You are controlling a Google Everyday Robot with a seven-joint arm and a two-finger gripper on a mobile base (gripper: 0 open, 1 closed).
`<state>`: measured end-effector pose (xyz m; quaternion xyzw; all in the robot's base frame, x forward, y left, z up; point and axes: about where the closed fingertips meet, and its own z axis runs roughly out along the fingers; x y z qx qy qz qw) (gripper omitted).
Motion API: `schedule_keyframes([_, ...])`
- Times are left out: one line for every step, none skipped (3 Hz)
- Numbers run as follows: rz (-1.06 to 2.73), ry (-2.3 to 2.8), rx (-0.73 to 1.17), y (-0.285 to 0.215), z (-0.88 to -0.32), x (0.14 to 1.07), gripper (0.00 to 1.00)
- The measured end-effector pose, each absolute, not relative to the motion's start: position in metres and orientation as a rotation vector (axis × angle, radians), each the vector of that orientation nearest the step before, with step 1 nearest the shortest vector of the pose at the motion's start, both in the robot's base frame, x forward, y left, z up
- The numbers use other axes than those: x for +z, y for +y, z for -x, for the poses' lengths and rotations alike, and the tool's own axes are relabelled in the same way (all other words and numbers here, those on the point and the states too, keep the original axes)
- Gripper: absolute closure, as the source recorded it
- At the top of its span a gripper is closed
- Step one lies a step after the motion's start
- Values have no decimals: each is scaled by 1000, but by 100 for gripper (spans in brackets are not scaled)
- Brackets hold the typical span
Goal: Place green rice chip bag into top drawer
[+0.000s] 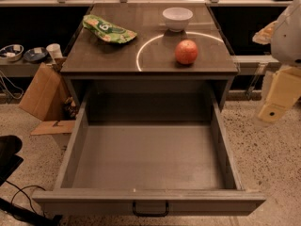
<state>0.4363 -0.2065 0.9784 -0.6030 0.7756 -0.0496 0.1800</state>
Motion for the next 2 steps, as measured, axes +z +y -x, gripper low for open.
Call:
schedule_keyframes([1690, 2066, -173, -192, -465, 977, 0])
schedule_keyframes([1657, 1977, -204, -171, -526, 977, 0])
